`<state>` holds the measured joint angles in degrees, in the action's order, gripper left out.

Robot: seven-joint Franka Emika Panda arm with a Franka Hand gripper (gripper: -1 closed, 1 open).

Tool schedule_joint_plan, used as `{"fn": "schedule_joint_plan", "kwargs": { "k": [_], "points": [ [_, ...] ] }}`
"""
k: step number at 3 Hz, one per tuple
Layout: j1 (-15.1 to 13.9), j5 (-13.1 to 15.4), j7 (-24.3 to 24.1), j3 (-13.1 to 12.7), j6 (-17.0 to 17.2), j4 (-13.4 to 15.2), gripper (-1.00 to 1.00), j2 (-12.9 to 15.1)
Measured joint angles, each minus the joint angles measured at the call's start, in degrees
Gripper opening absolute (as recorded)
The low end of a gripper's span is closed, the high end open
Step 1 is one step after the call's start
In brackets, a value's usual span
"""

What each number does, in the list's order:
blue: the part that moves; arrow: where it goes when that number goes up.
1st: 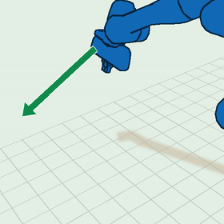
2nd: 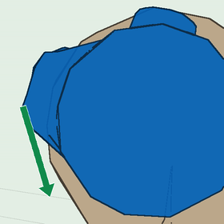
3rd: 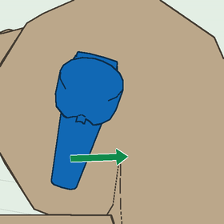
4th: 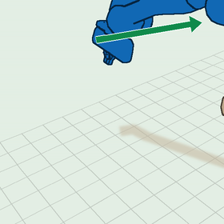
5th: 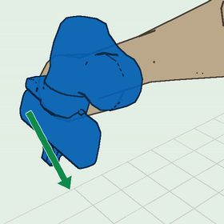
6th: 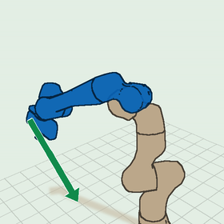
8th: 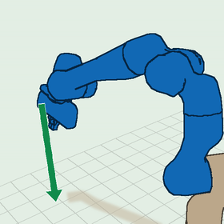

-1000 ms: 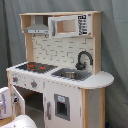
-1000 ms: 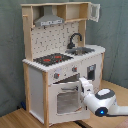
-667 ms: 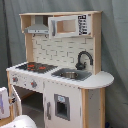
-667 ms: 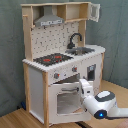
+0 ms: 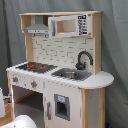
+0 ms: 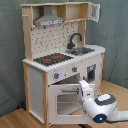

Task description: Play with the kitchen

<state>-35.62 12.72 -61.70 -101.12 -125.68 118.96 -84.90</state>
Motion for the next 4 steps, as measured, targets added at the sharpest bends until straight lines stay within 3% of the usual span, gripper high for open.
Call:
{"fn": "schedule_joint_plan", "kwargs": {
  "k": [1,2,3,4],
  "points": [
    [0.0,0.1,0.2,0.2,0.0,-0.1,1.0,0.0],
    [-0.1,0.8,2.6,2.1,0.6,-1.6,1.0,0.0],
    [-1.4,2.3,6.1,2.7,1.1,-6.2,1.0,0.0],
    [-3.5,1.9,9.5,1.2,0.4,-10.1,1.0,1.0]
  ]
}}
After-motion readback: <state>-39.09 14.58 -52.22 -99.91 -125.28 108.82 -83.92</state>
